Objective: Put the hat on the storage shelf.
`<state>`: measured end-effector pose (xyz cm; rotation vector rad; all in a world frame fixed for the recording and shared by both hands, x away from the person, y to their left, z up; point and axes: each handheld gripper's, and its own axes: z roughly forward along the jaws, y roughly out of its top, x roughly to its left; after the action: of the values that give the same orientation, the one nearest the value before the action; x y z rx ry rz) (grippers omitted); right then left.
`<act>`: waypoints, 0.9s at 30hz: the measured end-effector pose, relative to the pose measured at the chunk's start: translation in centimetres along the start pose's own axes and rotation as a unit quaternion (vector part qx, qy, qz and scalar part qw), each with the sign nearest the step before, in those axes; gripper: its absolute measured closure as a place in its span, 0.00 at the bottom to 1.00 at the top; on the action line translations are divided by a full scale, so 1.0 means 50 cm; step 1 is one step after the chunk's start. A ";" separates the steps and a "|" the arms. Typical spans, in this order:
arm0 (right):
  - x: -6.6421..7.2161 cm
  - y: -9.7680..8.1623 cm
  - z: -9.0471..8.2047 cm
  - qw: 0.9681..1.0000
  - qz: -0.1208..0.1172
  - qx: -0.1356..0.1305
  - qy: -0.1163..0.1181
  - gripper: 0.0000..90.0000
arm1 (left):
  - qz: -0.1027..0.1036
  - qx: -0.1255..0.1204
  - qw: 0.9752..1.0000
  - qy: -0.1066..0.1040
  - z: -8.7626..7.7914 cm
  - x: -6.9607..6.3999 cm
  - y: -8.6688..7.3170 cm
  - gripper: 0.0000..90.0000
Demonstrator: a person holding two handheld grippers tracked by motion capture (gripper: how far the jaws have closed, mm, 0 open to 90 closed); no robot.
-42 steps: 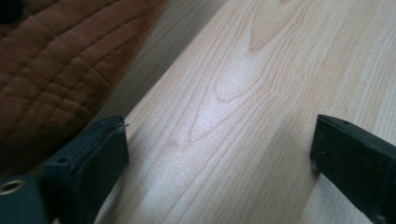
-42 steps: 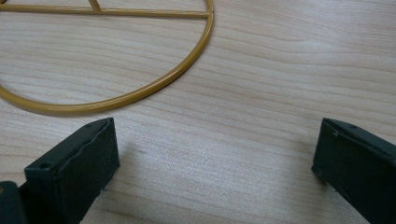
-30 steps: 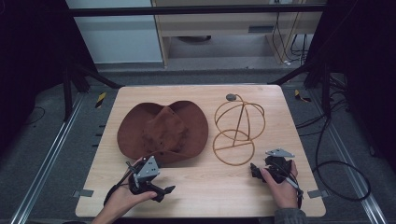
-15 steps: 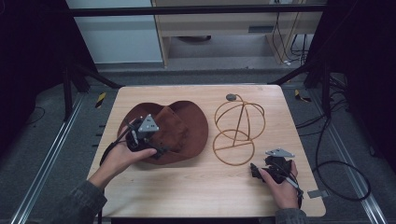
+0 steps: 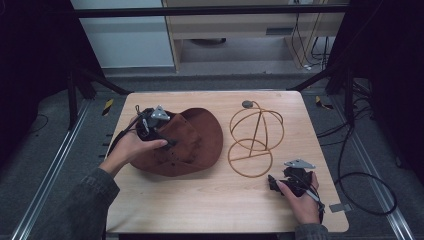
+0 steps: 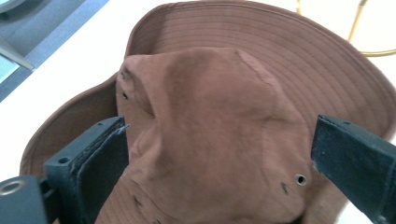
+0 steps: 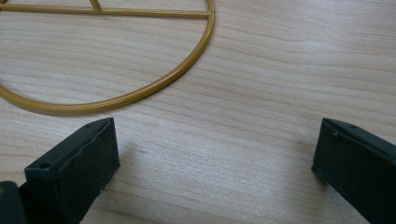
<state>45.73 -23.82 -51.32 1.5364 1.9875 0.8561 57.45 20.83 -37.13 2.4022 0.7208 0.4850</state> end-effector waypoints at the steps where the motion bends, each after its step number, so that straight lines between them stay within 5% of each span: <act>1: 0.000 0.000 0.000 1.000 0.000 0.000 0.000 0.00 | -0.002 0.003 1.000 -0.001 0.007 0.004 0.001 0.04; 9: 0.000 0.000 0.000 1.000 0.000 0.000 0.000 0.00 | -0.028 0.036 0.999 -0.019 0.053 0.029 0.005 0.05; 16: 0.000 0.000 0.000 1.000 -0.001 0.000 0.000 0.00 | -0.029 0.059 0.998 -0.020 0.079 0.040 0.012 0.11; 27: 0.000 0.000 0.000 1.000 -0.001 0.000 0.000 0.00 | -0.032 0.065 0.997 -0.025 0.093 0.041 0.007 0.24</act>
<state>45.74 -23.80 -51.32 1.5332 1.9900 0.8554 61.46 19.85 -40.13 2.4936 0.8290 0.3606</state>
